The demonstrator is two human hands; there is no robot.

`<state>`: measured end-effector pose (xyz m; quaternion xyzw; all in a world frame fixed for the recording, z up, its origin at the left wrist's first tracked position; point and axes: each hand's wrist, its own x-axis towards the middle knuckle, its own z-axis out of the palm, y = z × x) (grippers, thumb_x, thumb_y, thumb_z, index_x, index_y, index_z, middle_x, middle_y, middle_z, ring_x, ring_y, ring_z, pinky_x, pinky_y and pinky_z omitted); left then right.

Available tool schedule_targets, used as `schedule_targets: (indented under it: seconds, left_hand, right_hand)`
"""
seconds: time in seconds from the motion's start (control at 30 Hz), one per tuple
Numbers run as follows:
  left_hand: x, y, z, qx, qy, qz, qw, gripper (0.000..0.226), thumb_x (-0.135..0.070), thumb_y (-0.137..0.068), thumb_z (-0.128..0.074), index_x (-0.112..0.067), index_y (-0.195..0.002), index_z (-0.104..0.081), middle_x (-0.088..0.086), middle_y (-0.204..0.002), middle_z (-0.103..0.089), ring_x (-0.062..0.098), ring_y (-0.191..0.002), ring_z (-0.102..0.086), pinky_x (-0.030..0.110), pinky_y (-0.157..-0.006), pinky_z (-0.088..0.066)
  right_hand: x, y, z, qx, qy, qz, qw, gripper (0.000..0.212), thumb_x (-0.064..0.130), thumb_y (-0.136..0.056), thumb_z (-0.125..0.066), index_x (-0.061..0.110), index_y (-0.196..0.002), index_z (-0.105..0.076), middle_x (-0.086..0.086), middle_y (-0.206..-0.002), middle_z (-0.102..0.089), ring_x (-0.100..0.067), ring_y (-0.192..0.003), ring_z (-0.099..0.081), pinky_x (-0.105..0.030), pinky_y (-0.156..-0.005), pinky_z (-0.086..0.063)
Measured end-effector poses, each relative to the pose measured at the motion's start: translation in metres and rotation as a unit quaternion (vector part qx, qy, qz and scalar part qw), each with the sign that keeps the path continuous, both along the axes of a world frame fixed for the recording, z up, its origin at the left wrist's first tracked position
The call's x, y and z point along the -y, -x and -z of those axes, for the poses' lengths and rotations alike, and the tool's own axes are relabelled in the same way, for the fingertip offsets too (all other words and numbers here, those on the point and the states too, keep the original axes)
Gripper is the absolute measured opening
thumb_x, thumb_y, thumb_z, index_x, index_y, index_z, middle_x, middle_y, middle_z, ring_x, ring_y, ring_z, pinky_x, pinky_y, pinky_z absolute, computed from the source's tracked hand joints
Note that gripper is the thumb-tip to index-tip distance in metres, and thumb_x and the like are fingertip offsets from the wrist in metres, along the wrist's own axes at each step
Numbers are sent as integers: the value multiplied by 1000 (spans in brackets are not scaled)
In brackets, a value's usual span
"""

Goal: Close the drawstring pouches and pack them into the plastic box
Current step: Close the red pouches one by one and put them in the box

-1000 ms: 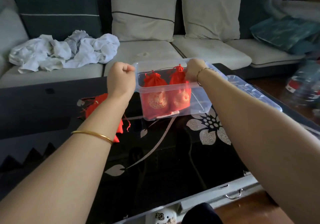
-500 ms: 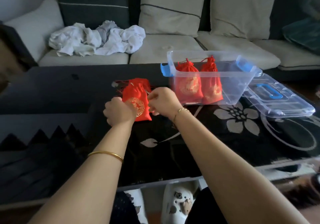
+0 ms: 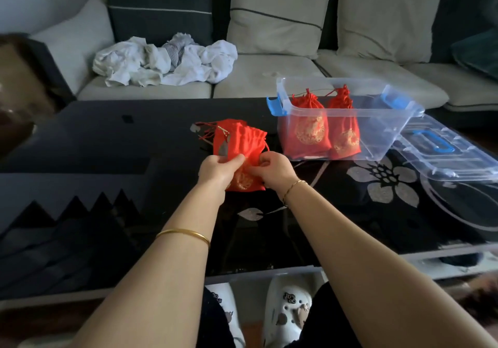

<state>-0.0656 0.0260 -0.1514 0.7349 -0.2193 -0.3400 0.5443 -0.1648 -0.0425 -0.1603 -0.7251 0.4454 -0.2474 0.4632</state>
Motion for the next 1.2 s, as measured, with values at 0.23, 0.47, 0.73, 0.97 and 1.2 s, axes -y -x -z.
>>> schedule_targets:
  seconds: [0.23,0.47,0.73,0.97,1.2]
  left_hand:
    - [-10,23,-35,24,138,62,988,24,-32,-85,-68,-16,-102,-63,-12,-77,-57,-1,-65,-50,18,-69,-41]
    - [-8,41,-36,56,117,100,987,21,-24,-88,-64,-12,-105,-64,-8,-77,-56,4,-67,-51,20,-61,-43]
    - [-9,39,-34,26,117,115,986,5,-23,-87,-66,-20,-91,-66,-7,-79,-60,8,-71,-51,24,-65,-42]
    - [-13,31,-43,-127,143,93,977,17,-38,-89,-61,-24,-99,-65,-6,-91,-61,8,-77,-54,21,-60,-40]
    - [-17,27,-45,-66,145,3,987,24,-23,-97,-50,-19,-77,-62,-3,-66,-54,6,-58,-48,20,-57,-39]
  right_hand:
    - [0,50,-23,13,37,10,999,17,9,-76,-73,-3,-83,-63,-11,-73,-57,-24,-69,-54,-47,-72,-53]
    - [-1,72,-32,177,-133,122,968,18,-3,-85,-42,13,-88,-50,-4,-77,-56,-19,-68,-59,-27,-56,-48]
    - [-1,75,-33,207,-146,81,964,13,12,-93,-52,16,-87,-62,0,-76,-62,-12,-66,-58,-21,-54,-44]
    - [4,76,-30,161,-41,110,980,19,16,-96,-49,15,-83,-63,0,-76,-63,-9,-64,-56,-18,-54,-46]
    - [6,76,-29,189,-9,156,969,24,8,-98,-40,7,-88,-62,-2,-71,-61,-10,-60,-54,-19,-55,-47]
